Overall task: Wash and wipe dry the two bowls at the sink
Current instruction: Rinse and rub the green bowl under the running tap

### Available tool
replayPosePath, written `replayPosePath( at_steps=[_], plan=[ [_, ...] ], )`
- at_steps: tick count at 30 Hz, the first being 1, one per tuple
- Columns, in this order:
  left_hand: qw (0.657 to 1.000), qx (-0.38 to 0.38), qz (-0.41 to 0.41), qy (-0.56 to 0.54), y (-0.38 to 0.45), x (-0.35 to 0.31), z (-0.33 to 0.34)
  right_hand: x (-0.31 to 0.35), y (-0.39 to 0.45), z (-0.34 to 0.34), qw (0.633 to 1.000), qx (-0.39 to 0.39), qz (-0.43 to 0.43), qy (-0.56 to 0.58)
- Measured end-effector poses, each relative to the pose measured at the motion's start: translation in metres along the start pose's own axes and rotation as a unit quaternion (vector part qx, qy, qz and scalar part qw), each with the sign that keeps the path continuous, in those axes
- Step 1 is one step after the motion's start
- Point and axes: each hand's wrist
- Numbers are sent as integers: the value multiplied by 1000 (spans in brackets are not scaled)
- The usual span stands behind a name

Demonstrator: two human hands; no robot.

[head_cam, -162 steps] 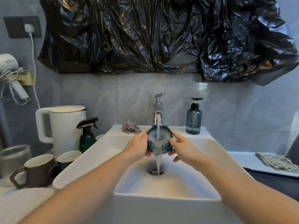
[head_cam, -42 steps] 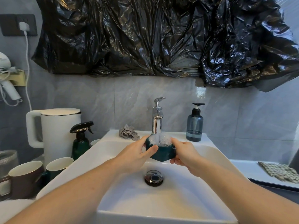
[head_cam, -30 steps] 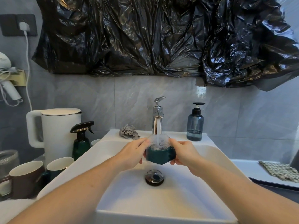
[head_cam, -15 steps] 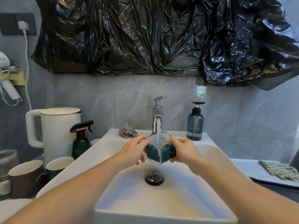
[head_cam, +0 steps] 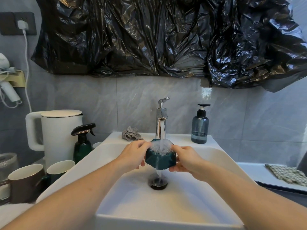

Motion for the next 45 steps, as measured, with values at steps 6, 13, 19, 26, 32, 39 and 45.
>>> replayPosePath(
  at_steps=[6,13,19,26,32,39,45],
  plan=[
    [999,27,-9,16,0,2,0,0,-2,1,999,6,17,-29],
    [999,42,-16,29,-2,-3,0,-3,1,3,998,-2,45,-47],
    [999,36,-19,26,-3,-3,-1,-4,1,4,998,1,44,-50],
    [999,26,-23,22,-2,0,-1,-2,-2,4,999,7,17,-37],
    [999,12,-17,25,-1,1,-1,-1,-5,4,999,4,-2,-33],
    [1000,5,-6,21,-3,0,-2,1,-5,3,1000,1,-12,-22],
    [1000,1,8,11,-4,0,-3,1,-3,4,999,-15,-40,-17]
  ],
)
Point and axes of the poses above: each hand's wrist, its own y-axis towards the middle knuckle, its own z-axis out of the palm, x = y × z, and after that the axes turned 9 degrees about y, right-handed
